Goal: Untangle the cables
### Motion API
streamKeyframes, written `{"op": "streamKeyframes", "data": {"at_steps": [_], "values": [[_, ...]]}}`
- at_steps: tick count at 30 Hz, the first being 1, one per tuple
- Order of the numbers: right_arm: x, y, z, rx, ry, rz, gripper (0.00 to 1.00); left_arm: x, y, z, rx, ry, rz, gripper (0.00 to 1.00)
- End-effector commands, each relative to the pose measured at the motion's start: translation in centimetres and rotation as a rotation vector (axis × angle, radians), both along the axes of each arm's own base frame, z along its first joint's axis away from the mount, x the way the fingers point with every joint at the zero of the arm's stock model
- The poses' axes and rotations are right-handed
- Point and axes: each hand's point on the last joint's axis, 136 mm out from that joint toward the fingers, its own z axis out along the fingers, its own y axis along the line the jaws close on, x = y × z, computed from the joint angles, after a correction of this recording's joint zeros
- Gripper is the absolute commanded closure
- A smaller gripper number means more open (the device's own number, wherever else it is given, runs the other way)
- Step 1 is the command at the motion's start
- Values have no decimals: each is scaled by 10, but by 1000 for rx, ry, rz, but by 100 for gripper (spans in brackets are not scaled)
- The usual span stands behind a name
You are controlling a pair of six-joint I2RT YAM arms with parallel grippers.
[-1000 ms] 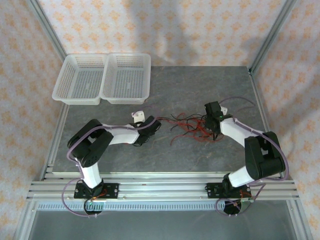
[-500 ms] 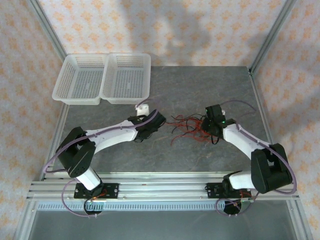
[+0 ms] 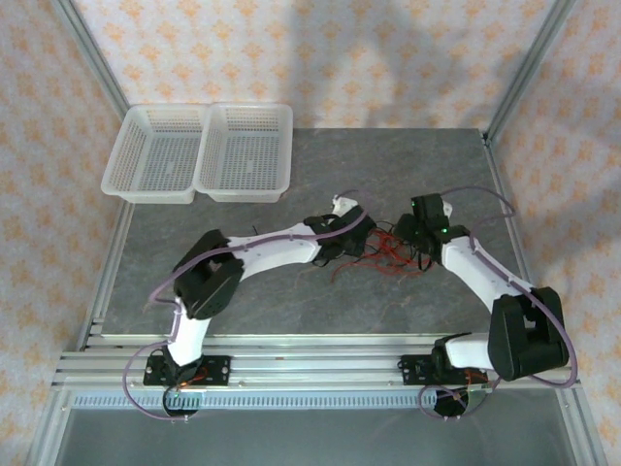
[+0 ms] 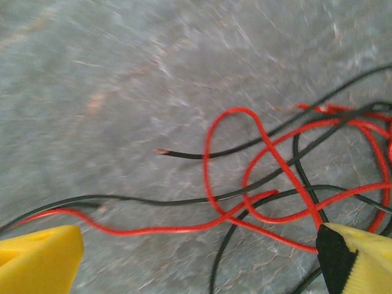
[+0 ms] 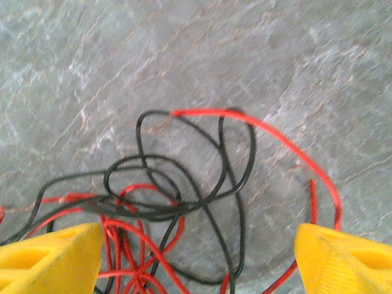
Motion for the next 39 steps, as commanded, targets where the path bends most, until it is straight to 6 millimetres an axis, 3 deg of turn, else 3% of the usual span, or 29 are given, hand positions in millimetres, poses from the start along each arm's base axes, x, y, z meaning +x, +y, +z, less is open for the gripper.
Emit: {"op": "streamKeyframes", "data": {"at_steps": [1,5,8,11,15,18,24,26,28,30,36,39], "values": [[8,-15,4,-50,-1,-26,19,12,-30,-1,-10,-11,-108,0],[13,-15,-12,-43,30,-23,19,29,-36,-24,27,-8,-113,1],[15,-9,-23,-17,55,-4,21,43,-19,-48,56,17,-55,7],[13,-5,-31,2,69,4,22,49,8,-69,72,37,16,40],[7,1,-50,35,104,20,25,38,42,-89,94,70,69,81],[1,7,-67,70,134,29,31,25,62,-96,102,85,102,98],[-6,2,-89,40,187,22,52,-3,96,-98,91,97,186,100],[-8,-4,-91,-1,203,13,67,-12,106,-94,81,93,212,100],[-9,-15,-90,-59,213,-6,89,-20,118,-87,91,85,229,100],[-9,-25,-84,-113,213,-26,100,-26,131,-80,97,71,278,100],[3,-54,-49,-238,166,-97,100,-37,172,-64,165,41,378,100],[8,-69,-33,-247,141,-135,100,-38,182,-59,168,26,401,100]]}}
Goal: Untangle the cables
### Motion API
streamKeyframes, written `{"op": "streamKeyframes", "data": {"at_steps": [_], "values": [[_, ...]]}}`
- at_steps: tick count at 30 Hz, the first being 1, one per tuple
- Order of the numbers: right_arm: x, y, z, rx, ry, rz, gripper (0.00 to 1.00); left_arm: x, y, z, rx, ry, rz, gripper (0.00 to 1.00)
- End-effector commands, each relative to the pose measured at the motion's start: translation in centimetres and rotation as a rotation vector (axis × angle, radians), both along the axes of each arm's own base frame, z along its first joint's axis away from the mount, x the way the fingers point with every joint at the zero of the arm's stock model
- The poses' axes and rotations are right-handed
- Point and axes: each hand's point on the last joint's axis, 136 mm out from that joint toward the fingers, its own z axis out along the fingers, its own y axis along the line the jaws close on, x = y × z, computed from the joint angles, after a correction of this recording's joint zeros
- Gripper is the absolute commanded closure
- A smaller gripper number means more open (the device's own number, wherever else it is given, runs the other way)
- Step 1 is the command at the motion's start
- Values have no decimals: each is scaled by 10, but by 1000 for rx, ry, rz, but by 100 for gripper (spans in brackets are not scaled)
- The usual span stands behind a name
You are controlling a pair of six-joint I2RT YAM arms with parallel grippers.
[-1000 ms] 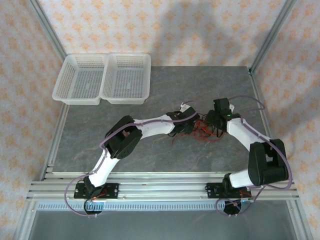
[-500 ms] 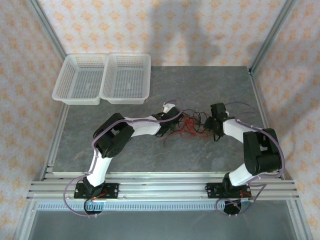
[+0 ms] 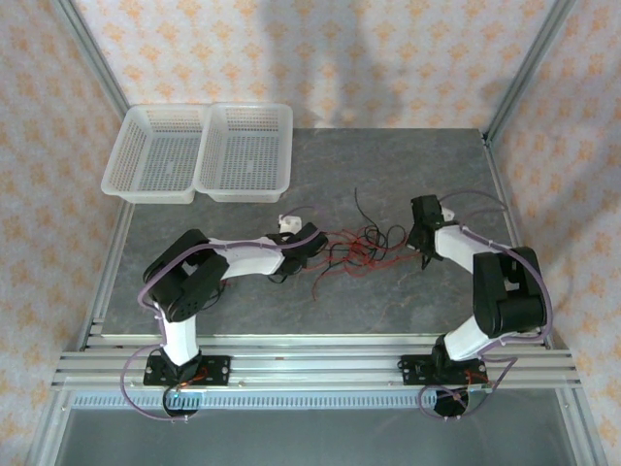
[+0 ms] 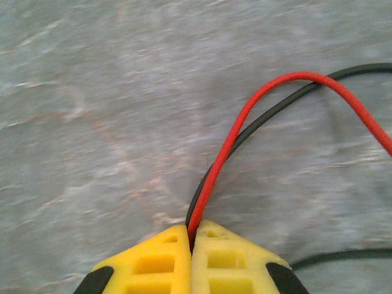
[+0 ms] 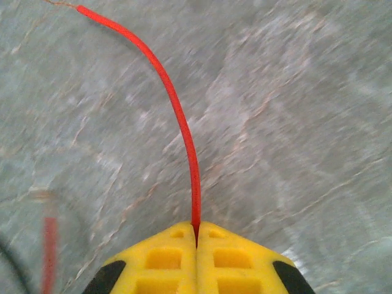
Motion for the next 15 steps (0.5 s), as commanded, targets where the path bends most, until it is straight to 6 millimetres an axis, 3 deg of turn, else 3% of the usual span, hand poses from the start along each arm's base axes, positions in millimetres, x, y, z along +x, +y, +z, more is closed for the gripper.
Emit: {"op": "streamKeyframes", "data": {"at_steps": [1,6,11,15], "values": [[5,-30,33,-98,-40,-60,100,-10,32,7,85,2,72,100],[8,-35,50,-72,-75,-73,100,-3,22,19,48,-25,53,100],[1,-14,53,47,-101,-23,100,12,-3,49,-20,-83,-6,100],[-7,8,67,153,-156,30,100,22,-37,85,-57,-150,-101,100]]}}
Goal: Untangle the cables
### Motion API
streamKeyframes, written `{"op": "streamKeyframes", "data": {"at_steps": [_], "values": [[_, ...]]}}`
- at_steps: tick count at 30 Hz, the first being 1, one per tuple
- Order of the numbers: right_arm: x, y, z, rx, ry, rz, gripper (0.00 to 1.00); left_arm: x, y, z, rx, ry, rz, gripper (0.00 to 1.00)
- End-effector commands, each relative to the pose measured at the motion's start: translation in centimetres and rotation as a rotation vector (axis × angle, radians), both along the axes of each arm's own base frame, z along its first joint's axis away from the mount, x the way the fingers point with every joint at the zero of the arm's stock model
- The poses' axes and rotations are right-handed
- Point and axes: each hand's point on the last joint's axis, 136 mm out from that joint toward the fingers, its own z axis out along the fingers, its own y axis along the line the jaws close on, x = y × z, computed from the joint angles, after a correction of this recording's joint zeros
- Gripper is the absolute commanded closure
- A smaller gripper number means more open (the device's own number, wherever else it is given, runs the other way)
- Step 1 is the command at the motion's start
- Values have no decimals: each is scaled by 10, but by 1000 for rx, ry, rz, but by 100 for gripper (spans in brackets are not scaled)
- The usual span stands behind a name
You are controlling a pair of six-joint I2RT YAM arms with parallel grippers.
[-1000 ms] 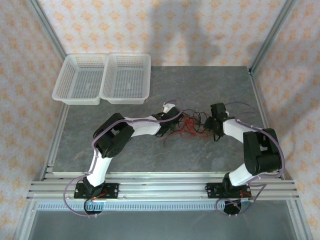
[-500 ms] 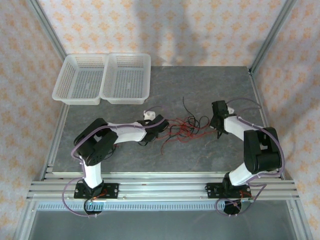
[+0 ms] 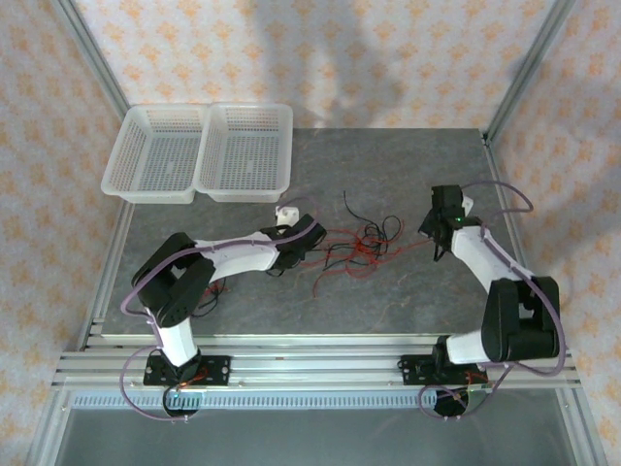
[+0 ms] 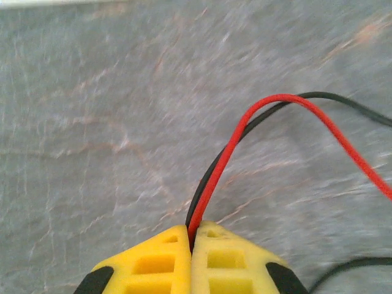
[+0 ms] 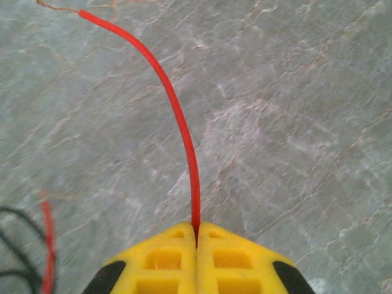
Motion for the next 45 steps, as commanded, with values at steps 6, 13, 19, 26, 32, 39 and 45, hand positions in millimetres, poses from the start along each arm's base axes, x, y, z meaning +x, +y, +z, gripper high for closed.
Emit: {"op": "streamKeyframes", "data": {"at_steps": [6,13,19,26,32,39,45], "values": [[-17,48,32,241,-110,130,100,20,-78,82,-89,-166,-186,100],[-19,54,35,278,-136,143,100,24,-110,130,-198,-285,-254,100],[-25,57,6,303,-90,126,100,26,-109,151,-196,-337,-268,87],[-32,65,-20,295,-25,129,79,25,-124,145,-229,-305,-323,48],[-35,83,-11,249,-18,175,57,22,-119,163,-243,-317,-315,41],[-29,132,49,137,-81,311,40,8,-69,164,-146,-235,-172,40],[-24,187,55,202,-87,441,41,-19,-5,97,-139,0,-17,41]]}}
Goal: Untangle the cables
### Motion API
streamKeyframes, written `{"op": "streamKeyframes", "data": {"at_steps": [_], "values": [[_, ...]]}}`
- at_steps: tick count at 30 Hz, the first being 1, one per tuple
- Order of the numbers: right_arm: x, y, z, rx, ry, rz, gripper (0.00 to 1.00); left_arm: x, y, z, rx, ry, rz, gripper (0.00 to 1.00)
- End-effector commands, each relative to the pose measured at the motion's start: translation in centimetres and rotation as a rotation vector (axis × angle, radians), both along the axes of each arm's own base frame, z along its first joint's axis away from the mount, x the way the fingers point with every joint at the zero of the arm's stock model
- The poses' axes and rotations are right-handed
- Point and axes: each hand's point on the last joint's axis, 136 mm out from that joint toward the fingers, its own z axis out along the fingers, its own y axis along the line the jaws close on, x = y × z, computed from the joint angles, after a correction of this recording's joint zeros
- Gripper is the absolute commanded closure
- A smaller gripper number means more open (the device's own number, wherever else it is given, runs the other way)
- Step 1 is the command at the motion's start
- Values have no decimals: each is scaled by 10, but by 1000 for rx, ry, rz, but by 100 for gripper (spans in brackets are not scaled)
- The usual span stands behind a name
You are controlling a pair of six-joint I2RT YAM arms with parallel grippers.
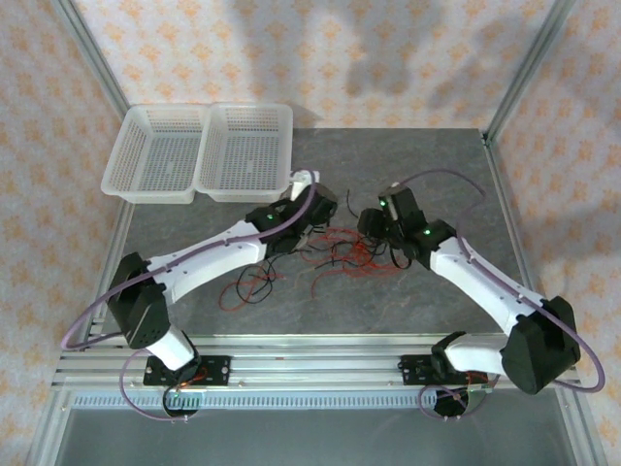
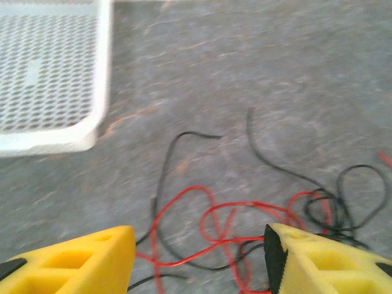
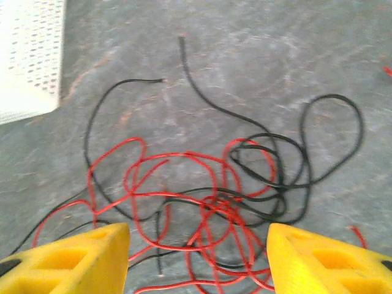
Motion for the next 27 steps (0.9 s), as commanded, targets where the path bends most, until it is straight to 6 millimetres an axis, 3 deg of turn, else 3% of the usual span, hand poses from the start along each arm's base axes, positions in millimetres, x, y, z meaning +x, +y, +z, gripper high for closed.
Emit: {"op": "streamKeyframes", "data": {"at_steps": [1,4,7,10,18,20,23,27], "values": [[-1,7,-17,-17,48,3,41,-31,52,-59,67,228,109,41],[1,11,-22,-20,56,8,42,-50,62,-89,42,316,106,41],[3,10,-24,-34,58,5,42,-63,49,-108,-58,363,58,39],[2,9,-23,-37,56,7,41,-72,52,-127,-72,409,86,35],[-4,5,-34,-47,71,9,41,-81,70,-145,-9,448,159,35],[-5,6,-36,-42,70,9,41,-81,69,-145,-16,442,158,43],[-5,6,-36,-40,71,10,41,-78,68,-146,-19,428,158,63],[-6,5,-34,-39,63,9,41,-69,66,-136,-19,389,162,100]]}}
